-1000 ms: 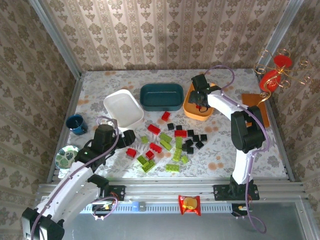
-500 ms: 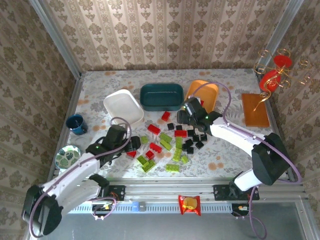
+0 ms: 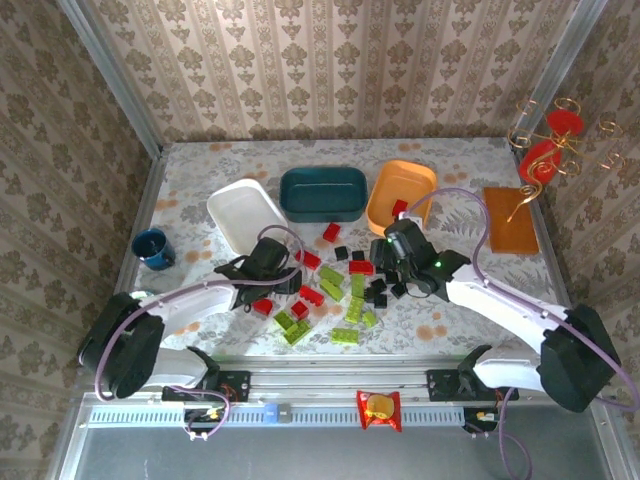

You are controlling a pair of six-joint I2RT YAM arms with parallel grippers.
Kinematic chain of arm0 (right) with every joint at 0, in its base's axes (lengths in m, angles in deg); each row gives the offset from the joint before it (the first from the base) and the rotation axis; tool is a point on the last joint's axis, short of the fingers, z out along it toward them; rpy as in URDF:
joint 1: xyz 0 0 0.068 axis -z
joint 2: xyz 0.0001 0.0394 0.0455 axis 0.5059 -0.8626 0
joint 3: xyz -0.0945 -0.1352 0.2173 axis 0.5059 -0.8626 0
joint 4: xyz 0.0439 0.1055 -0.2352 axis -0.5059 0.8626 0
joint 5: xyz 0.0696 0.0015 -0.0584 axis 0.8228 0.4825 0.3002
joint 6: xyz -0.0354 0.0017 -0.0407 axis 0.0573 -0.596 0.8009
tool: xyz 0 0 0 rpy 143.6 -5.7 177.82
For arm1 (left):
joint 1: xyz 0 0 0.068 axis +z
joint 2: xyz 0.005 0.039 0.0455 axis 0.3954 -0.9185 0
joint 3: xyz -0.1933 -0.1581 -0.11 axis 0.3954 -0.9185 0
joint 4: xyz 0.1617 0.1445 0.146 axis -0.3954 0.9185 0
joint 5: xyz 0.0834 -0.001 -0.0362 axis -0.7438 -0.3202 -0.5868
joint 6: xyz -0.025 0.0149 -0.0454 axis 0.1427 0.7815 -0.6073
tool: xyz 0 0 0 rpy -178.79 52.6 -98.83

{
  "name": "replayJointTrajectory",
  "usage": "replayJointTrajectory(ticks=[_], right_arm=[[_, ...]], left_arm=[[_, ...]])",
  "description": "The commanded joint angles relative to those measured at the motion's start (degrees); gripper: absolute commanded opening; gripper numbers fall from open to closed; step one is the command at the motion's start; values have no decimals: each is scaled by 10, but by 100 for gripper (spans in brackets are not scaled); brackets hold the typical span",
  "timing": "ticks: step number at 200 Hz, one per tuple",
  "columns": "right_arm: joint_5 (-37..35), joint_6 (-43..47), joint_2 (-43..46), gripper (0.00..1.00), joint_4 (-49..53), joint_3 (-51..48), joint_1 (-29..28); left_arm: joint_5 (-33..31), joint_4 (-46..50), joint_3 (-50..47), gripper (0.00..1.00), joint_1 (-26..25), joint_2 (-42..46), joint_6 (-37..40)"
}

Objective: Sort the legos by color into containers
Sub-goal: Pick up the lego from the center of the table.

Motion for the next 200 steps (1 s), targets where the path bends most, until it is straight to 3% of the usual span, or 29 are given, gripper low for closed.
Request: replayJointTrajectory(ticks=[1, 21, 88, 153, 200], right_arm=[[-28, -14, 40, 71, 17, -15, -7], [-33, -15, 70, 71, 22, -25, -7], [-40, -14, 108, 71, 39, -25, -8], [-44, -19, 100, 71, 37, -24, -8], [-44, -23, 94, 71, 39, -25, -8]], left_arm=[[-2, -30, 21, 76, -2, -18, 18], [-7, -35, 22, 74, -1, -40, 17], [17, -62, 16, 53, -2, -102, 5], [18, -65, -8, 35, -1, -68, -4], [25, -24, 12, 29, 0, 6, -6]])
